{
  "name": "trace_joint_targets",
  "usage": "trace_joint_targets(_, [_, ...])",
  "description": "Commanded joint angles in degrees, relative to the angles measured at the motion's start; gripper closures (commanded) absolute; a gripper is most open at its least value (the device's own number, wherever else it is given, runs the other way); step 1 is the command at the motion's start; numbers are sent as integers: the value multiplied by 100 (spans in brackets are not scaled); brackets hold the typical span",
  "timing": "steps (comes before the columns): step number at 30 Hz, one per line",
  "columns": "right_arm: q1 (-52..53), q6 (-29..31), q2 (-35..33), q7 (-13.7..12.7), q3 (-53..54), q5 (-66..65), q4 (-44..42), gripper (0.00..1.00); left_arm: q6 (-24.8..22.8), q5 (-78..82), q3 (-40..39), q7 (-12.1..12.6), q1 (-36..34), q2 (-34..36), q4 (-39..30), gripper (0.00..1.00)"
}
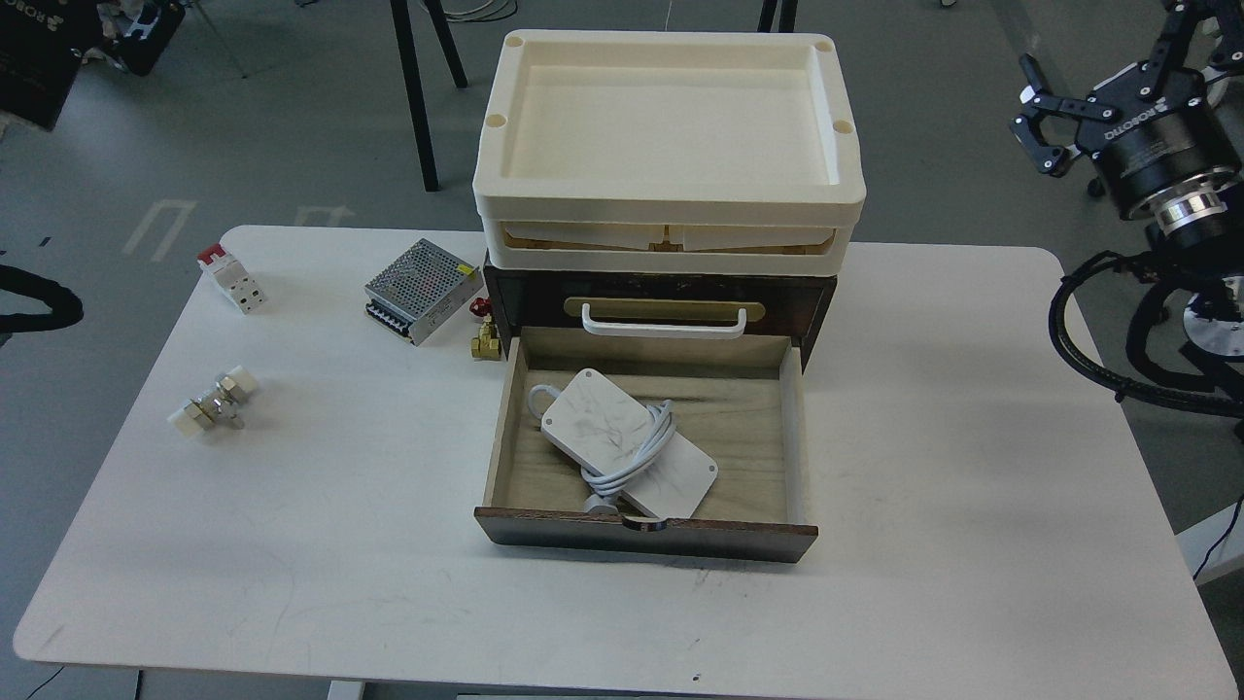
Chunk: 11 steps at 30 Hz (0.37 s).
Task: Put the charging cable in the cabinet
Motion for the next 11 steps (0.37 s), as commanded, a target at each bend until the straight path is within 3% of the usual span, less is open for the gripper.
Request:
trace_joint_targets(1, [-13,0,107,0,156,-16,-21,0,0,-32,195,1,-13,-380,290,1])
trace_joint_targets(11, [-259,0,19,0,235,-16,-21,0,0,-24,740,1,22,-451,334,1])
